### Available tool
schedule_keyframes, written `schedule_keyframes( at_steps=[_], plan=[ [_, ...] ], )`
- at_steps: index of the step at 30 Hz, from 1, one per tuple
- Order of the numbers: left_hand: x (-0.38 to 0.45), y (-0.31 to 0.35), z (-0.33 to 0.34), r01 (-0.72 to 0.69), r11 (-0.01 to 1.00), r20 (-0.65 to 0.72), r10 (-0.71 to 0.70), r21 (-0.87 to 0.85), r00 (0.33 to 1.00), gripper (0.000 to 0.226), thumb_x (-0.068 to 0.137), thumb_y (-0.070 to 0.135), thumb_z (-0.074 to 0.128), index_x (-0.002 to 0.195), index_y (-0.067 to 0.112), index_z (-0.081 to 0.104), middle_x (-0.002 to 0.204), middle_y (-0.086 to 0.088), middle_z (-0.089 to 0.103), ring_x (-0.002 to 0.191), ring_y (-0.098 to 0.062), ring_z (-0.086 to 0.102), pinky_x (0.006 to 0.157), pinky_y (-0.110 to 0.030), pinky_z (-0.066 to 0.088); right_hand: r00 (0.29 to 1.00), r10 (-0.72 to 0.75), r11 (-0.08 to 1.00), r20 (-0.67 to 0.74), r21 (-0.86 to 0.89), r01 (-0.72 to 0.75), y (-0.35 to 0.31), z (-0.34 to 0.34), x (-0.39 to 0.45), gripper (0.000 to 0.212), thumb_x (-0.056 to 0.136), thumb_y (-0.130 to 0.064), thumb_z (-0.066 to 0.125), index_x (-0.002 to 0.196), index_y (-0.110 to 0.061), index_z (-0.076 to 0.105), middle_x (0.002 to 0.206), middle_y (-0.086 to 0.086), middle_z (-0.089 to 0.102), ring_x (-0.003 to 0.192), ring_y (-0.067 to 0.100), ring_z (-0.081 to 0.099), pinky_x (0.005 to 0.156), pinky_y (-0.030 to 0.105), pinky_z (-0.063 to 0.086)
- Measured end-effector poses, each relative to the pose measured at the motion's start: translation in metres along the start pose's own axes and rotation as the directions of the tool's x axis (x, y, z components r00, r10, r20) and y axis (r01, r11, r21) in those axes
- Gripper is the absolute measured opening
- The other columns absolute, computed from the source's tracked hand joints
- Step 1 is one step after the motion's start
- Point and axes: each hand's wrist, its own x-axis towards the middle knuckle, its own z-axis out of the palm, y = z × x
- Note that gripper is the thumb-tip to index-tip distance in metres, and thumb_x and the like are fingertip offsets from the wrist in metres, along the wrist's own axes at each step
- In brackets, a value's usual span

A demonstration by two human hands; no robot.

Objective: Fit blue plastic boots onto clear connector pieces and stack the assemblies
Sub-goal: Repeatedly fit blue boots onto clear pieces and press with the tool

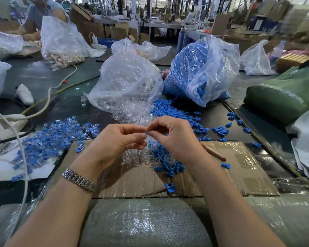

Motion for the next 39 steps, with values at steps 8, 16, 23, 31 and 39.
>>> schedule_keyframes(
  at_steps=[8,16,23,31,39],
  plan=[
    [-0.003,0.000,0.011,-0.199,0.953,-0.073,0.221,0.229,0.973,0.021,0.083,0.004,0.075,0.103,0.008,0.071,0.087,-0.013,0.076,0.075,-0.022,0.075,0.067,-0.023,0.059,0.998,0.069,0.990,-0.015,0.123,-0.067,-0.002,-0.002,0.002,0.008,0.090,-0.013,0.077,0.098,-0.012,0.076,0.086,-0.003,0.076,0.082,0.009,0.071,0.084,0.032,0.059],
    [-0.010,0.007,0.012,-0.217,0.971,-0.039,0.221,0.102,0.974,0.026,0.085,0.013,0.070,0.107,0.002,0.073,0.093,-0.015,0.077,0.084,-0.024,0.076,0.073,-0.022,0.059,0.998,0.053,0.971,-0.021,0.236,-0.047,0.001,-0.008,0.002,0.010,0.091,-0.011,0.075,0.094,-0.020,0.076,0.084,-0.006,0.076,0.077,0.002,0.069,0.073,0.017,0.053],
    [-0.009,0.007,0.010,-0.219,0.975,-0.038,0.220,0.042,0.975,0.028,0.081,0.010,0.070,0.107,0.001,0.073,0.095,-0.017,0.078,0.088,-0.030,0.077,0.075,-0.025,0.060,0.998,-0.049,0.999,-0.026,-0.007,0.049,0.000,-0.002,0.001,0.006,0.097,-0.015,0.069,0.101,-0.018,0.070,0.089,-0.010,0.069,0.083,0.003,0.063,0.078,0.015,0.048],
    [-0.006,0.003,0.007,-0.203,0.979,-0.020,0.203,0.018,0.979,0.024,0.084,0.011,0.071,0.107,0.003,0.075,0.097,-0.018,0.077,0.090,-0.032,0.076,0.076,-0.025,0.060,0.999,-0.039,0.999,-0.028,-0.001,0.039,-0.002,-0.010,0.001,0.009,0.095,-0.019,0.072,0.103,-0.020,0.071,0.091,-0.011,0.071,0.088,0.005,0.066,0.080,0.018,0.051],
    [-0.004,0.001,0.004,-0.219,0.975,-0.061,0.218,-0.021,0.974,0.022,0.083,0.014,0.073,0.103,0.007,0.077,0.099,-0.018,0.077,0.092,-0.031,0.076,0.077,-0.027,0.060,0.735,0.677,0.549,-0.040,-0.638,-0.540,0.029,-0.043,-0.002,0.049,0.089,-0.059,0.066,0.096,-0.011,0.056,0.119,0.015,0.050,0.110,0.033,0.051,0.095,0.044,0.047]
  ],
)
